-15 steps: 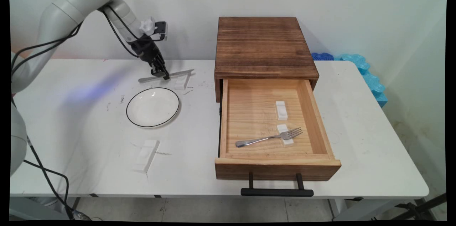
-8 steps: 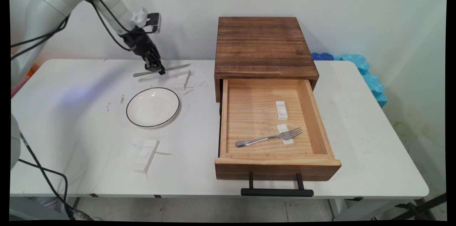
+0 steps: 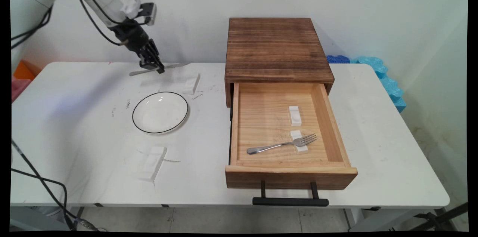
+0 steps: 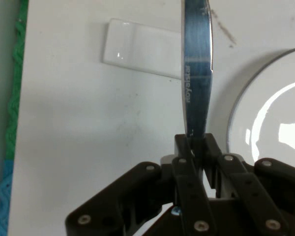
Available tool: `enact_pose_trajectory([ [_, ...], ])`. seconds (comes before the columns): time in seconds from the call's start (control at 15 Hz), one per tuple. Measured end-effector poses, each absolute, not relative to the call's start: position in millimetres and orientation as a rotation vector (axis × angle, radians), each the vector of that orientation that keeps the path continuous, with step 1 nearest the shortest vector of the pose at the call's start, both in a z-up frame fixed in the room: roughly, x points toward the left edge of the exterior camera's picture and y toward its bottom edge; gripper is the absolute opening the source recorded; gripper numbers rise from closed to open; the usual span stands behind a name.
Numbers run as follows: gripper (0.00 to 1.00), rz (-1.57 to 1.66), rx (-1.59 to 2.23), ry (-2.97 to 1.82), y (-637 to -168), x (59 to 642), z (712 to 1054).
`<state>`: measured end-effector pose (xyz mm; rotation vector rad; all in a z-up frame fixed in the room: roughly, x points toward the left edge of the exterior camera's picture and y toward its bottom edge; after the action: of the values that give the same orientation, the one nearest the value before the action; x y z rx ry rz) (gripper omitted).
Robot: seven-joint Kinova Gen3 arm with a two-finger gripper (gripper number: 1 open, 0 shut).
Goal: Place the picked object into the drawer
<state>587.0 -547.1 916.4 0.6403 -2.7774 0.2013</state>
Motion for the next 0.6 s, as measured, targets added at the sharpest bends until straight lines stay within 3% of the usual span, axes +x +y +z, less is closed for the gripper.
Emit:
enact_pose_trajectory([
  [0.6,0.00,0.181,0.569,-2.758,-490,602,978],
])
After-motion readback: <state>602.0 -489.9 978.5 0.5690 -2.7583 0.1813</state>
